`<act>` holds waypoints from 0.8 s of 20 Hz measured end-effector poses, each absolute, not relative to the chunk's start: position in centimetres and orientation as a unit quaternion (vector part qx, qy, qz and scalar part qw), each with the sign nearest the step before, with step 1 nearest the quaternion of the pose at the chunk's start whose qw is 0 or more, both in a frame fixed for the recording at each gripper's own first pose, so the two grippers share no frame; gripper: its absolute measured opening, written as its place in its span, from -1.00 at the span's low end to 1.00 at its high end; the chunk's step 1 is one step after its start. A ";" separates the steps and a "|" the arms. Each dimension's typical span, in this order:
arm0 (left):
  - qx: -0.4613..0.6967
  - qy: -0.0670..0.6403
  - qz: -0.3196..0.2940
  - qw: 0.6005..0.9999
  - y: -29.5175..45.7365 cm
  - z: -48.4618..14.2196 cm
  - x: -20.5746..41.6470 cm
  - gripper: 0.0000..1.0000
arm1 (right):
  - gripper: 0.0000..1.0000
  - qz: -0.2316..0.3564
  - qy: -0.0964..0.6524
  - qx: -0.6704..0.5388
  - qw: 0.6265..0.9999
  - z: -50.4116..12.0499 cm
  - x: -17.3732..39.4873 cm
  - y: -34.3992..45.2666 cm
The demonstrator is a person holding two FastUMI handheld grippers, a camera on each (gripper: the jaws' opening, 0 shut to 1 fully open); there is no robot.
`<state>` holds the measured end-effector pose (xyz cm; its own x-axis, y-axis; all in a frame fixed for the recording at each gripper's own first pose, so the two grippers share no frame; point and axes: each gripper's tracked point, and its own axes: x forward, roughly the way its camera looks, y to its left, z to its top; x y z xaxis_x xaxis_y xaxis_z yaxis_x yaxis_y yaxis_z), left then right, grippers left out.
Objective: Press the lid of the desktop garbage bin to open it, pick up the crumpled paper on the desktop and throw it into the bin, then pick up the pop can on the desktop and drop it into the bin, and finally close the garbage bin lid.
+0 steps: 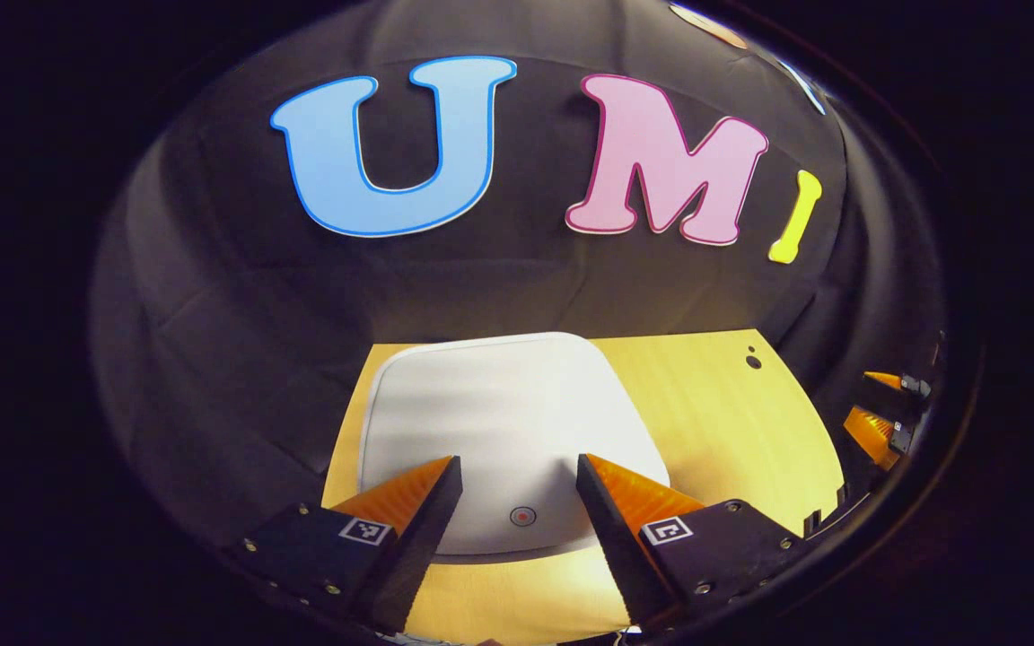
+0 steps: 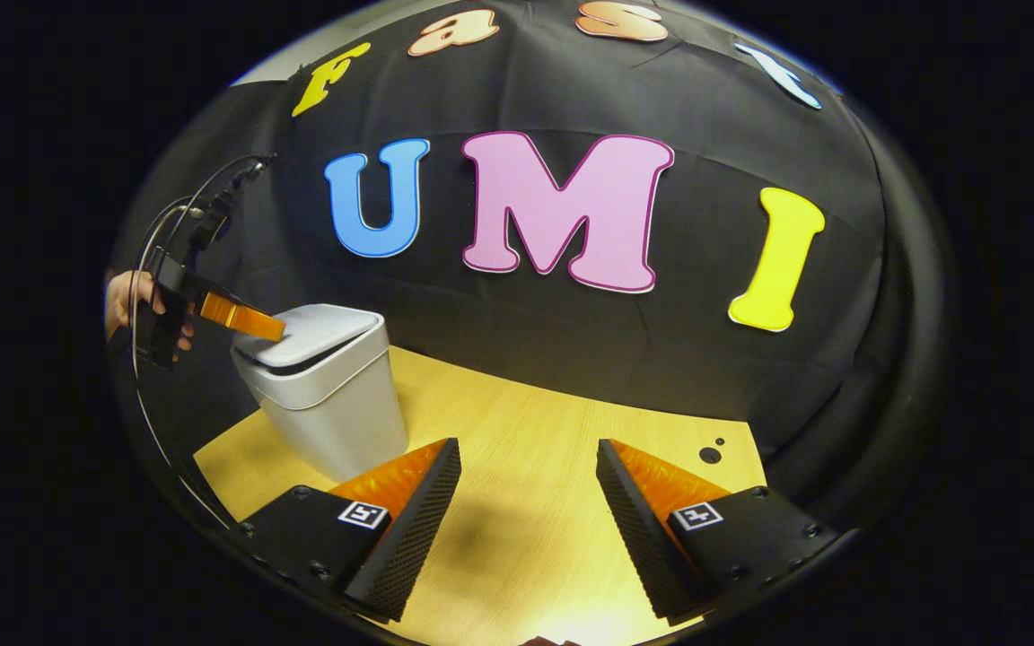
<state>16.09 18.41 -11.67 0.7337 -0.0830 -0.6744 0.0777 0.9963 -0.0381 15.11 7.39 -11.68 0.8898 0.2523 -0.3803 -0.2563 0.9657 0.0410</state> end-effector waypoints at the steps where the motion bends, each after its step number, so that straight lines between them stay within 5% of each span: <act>1: 0.005 0.373 -0.049 0.926 18.3 -12.0 15.9 0.71 | 0.96 0.130 0.196 -0.002 0.972 -11.7 15.1 7.3; 16: 0.024 0.336 -0.056 0.940 18.0 -11.8 17.1 0.77 | 0.96 0.126 0.197 0.014 0.972 -12.6 14.8 5.7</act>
<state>17.11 18.01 -11.81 0.7686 -0.0890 -0.6336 0.1207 0.9927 0.0071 14.77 5.72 -12.64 0.8907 0.2498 -0.3799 -0.2386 0.9680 0.0771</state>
